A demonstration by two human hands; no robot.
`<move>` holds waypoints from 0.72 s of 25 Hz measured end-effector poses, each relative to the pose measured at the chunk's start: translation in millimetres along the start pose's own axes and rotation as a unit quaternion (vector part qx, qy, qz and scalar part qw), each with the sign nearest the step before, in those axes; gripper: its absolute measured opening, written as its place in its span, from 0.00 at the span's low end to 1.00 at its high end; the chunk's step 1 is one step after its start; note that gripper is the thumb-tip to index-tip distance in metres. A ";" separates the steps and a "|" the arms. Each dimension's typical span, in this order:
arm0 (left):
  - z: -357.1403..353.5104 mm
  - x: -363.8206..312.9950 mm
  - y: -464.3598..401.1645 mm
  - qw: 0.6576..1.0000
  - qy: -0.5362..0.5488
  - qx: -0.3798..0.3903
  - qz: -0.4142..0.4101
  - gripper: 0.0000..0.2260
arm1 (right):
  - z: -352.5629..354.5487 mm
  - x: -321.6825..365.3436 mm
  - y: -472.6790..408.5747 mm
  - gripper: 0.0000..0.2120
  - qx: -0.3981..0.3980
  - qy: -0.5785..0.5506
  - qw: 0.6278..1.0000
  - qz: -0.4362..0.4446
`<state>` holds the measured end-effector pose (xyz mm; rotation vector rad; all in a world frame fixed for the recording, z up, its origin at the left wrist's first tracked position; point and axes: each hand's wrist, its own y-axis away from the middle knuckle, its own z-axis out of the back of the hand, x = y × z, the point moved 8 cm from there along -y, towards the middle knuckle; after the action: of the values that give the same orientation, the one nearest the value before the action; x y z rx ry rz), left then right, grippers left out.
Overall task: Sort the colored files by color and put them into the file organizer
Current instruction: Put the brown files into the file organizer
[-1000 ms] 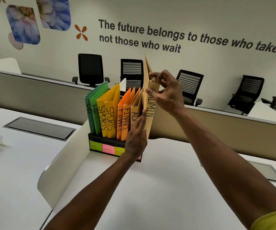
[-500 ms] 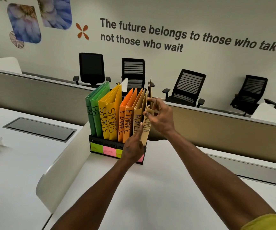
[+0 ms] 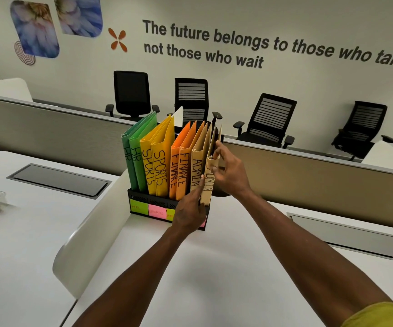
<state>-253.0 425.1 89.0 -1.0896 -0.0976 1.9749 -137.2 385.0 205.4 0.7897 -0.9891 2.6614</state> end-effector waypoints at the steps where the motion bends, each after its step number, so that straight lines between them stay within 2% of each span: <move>1: 1.2 0.4 -0.4 1.000 0.002 -0.001 0.000 0.37 | -1.7 -0.6 2.0 0.29 0.000 0.014 1.000 0.003; 3: 3.9 0.0 -1.5 1.000 -0.001 -0.004 -0.004 0.37 | -9.7 -1.0 8.4 0.32 0.018 0.045 0.999 0.011; 5: 7.8 -3.1 -0.9 1.000 -0.011 -0.015 -0.011 0.36 | -22.4 -1.1 16.4 0.42 0.057 0.087 0.994 0.017; 7: 17.6 -4.8 -1.2 0.997 -0.041 -0.061 -0.023 0.33 | -32.7 -1.8 24.3 0.48 0.078 0.129 0.988 0.021; 10: 36.4 -4.6 -6.0 0.982 -0.144 -0.121 -0.034 0.32 | -47.9 -5.5 30.9 0.49 0.114 0.193 0.974 0.021; 13: 45.8 5.4 -16.0 0.974 -0.205 -0.094 -0.031 0.37 | -62.4 -10.9 30.1 0.52 0.173 0.223 0.959 0.005; 18: 54.3 37.1 -24.2 0.965 -0.260 -0.025 0.018 0.39 | -69.7 -3.0 29.1 0.55 0.156 0.220 0.963 -0.008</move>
<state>-286.2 483.6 108.7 -0.5811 -0.4117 2.2588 -173.8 408.4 143.5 0.2229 -0.4566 2.8296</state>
